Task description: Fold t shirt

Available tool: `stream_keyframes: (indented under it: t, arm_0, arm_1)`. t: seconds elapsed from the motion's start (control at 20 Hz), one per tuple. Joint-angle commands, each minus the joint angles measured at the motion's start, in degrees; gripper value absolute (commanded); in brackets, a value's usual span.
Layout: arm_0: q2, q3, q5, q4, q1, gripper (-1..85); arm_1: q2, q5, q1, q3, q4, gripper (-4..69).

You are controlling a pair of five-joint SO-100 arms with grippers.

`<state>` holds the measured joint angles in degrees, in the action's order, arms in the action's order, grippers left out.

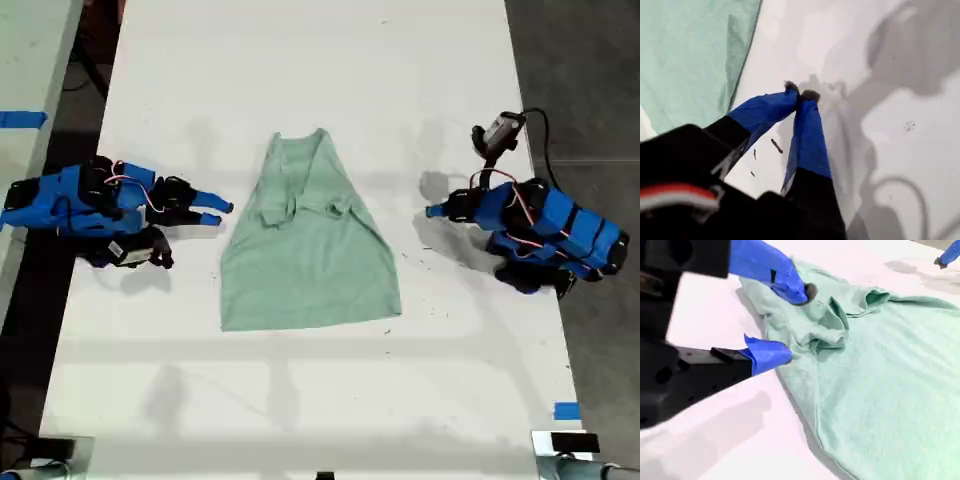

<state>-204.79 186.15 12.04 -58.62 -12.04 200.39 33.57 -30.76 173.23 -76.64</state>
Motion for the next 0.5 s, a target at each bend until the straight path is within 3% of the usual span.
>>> stream_keyframes:
  t: [0.0, 0.35, 0.45]
  arm_0:
    - [-0.4, 2.5, -5.2, 0.1, -19.2, -0.2]
    - [-0.4, 2.5, -5.0, 0.1, -19.0, -0.2]
    - [-0.4, 2.5, -5.1, 0.1, -19.4, -0.2]
  arm_1:
    - [0.9, -5.4, -0.8, 3.3, -2.6, 2.3]
    - [0.7, -5.7, -1.1, 1.8, -2.5, 2.2]
    - [-2.1, -12.7, 5.3, -5.7, -3.6, 2.2]
